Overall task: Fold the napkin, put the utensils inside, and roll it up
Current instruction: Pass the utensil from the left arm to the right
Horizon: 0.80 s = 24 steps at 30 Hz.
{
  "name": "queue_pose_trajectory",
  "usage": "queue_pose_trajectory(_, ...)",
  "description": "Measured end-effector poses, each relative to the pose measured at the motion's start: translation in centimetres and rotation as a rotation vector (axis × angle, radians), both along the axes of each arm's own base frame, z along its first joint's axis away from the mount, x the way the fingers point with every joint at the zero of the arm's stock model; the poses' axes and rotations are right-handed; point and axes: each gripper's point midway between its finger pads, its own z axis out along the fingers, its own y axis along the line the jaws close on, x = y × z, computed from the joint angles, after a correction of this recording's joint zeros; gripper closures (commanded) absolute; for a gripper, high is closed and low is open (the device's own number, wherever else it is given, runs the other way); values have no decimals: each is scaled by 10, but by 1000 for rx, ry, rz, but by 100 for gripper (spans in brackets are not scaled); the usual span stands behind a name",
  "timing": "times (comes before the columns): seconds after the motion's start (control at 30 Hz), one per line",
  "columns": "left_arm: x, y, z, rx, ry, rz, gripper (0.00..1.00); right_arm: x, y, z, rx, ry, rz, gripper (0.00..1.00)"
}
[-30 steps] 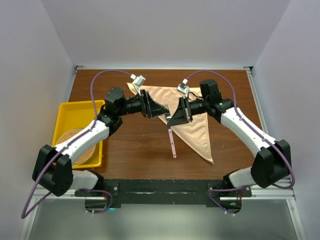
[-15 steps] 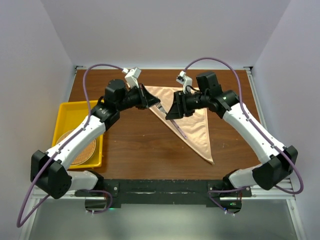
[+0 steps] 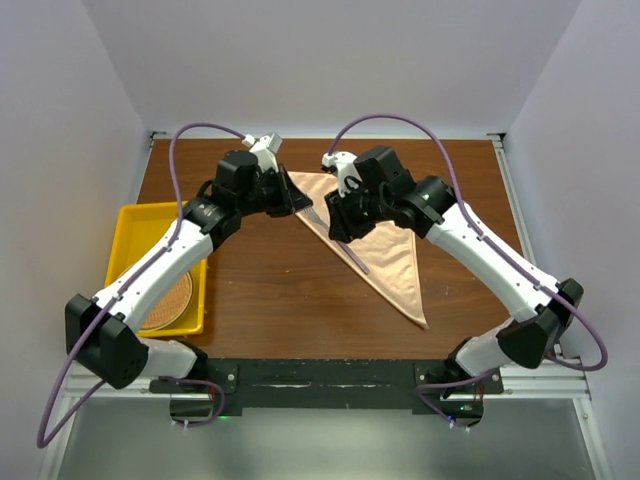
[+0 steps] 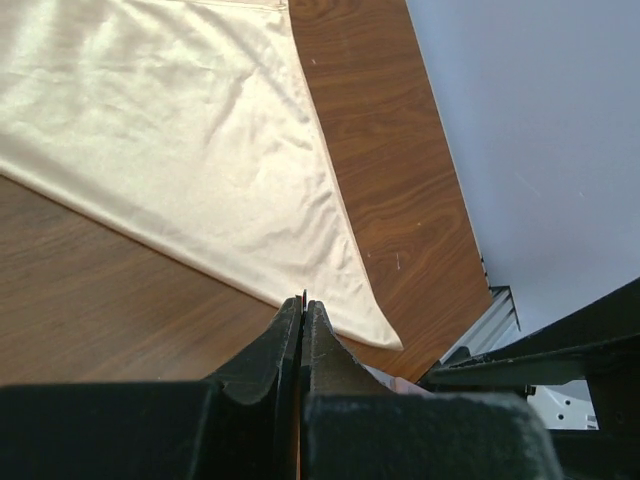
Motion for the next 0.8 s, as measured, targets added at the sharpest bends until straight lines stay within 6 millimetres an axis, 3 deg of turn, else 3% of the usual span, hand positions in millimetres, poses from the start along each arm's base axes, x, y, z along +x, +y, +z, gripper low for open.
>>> queue_pose_trajectory(0.17, 6, 0, -3, 10, 17, 6, 100, 8, 3, -18, -80, -4, 10, 65)
queue_pose_trajectory(0.23, 8, 1, -4, 11, 19, 11, 100, 11, 4, -25, -114, -10, 18, 69)
queue_pose_trajectory(0.3, 9, 2, -5, 13, 22, 14, 100, 13, 4, -28, -133, -14, 24, 74)
queue_pose_trajectory(0.4, 12, 3, -6, 14, 26, 20, 100, 16, 3, -29, -154, -31, 30, 100)
queue_pose_trajectory(0.43, 12, 3, -6, 13, 27, 19, 99, 17, 3, -29, -157, -37, 32, 100)
queue_pose_trajectory(0.47, 13, 4, -6, 12, 26, 20, 88, 17, 2, -28, -160, -44, 36, 100)
queue_pose_trajectory(0.5, 13, 4, -6, 9, 28, 19, 63, 17, 2, -28, -162, -48, 42, 100)
queue_pose_trajectory(0.53, 14, 5, -6, 3, 34, 19, 56, 18, 2, -28, -164, -54, 47, 100)
queue_pose_trajectory(0.6, 18, 11, -7, -1, 43, 32, 25, 20, 3, -29, -171, -73, 68, 100)
queue_pose_trajectory(0.8, 44, 68, -13, 18, 80, 199, 23, 37, 6, -61, -261, -93, 111, 100)
